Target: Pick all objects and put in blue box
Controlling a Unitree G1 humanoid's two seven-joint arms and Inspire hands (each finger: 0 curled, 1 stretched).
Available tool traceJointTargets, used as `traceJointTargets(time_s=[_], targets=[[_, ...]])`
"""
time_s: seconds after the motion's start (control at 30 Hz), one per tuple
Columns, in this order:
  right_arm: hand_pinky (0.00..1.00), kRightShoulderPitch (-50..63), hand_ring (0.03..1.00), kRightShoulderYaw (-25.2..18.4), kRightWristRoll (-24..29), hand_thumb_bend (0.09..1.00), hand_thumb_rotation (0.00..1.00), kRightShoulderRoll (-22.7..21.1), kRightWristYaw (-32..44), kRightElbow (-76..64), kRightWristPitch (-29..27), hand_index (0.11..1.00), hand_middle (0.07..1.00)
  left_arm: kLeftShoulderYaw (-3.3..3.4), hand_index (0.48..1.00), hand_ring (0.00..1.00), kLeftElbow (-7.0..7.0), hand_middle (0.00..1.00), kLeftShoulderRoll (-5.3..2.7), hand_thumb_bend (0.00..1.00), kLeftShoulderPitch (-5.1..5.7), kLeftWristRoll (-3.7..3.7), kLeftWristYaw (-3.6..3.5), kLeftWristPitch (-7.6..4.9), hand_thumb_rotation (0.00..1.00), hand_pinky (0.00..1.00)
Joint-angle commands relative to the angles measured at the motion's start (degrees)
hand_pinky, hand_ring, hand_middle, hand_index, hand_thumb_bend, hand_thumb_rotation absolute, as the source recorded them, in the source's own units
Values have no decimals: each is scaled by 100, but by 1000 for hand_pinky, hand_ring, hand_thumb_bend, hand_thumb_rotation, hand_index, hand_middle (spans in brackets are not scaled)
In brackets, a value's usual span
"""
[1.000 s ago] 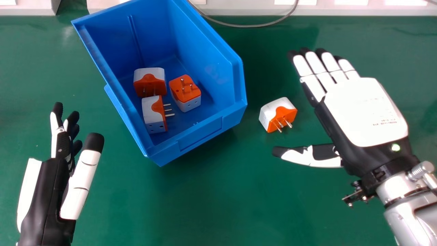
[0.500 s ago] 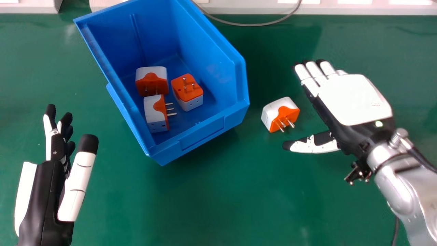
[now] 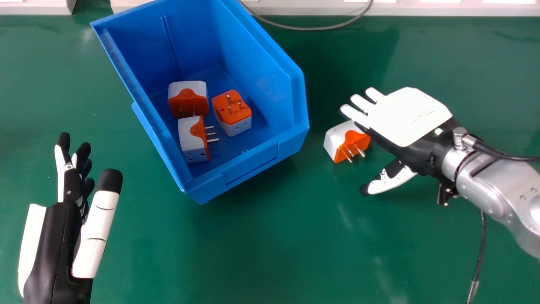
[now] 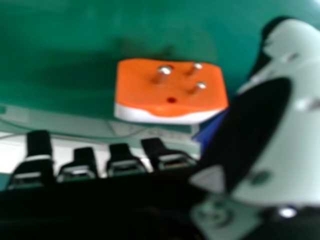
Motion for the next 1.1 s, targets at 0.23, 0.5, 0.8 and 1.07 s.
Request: traceJointTargets(time_s=[0.23, 0.5, 0.8, 1.07], targets=[[843, -907, 979, 454, -213, 483, 644, -112, -212, 721, -380, 953, 1000, -5, 980, 1000, -297, 1000, 13, 772, 212, 40, -13, -17, 962, 984], [863, -1171, 981, 640, -151, 444, 669, 45, -199, 1106, -394, 954, 1000, -14, 975, 1000, -411, 1000, 6, 770, 311, 37, -20, 17, 962, 979], [847, -1481, 968, 867, -224, 432, 672, 324, -479, 1616, -285, 942, 996, -15, 971, 1000, -466, 1000, -4, 783, 422, 47, -20, 4, 958, 972], [844, -1697, 965, 974, -135, 427, 666, 585, -596, 2060, -298, 941, 992, -42, 970, 1000, -593, 1000, -27, 787, 576, 75, -11, 1, 956, 968]])
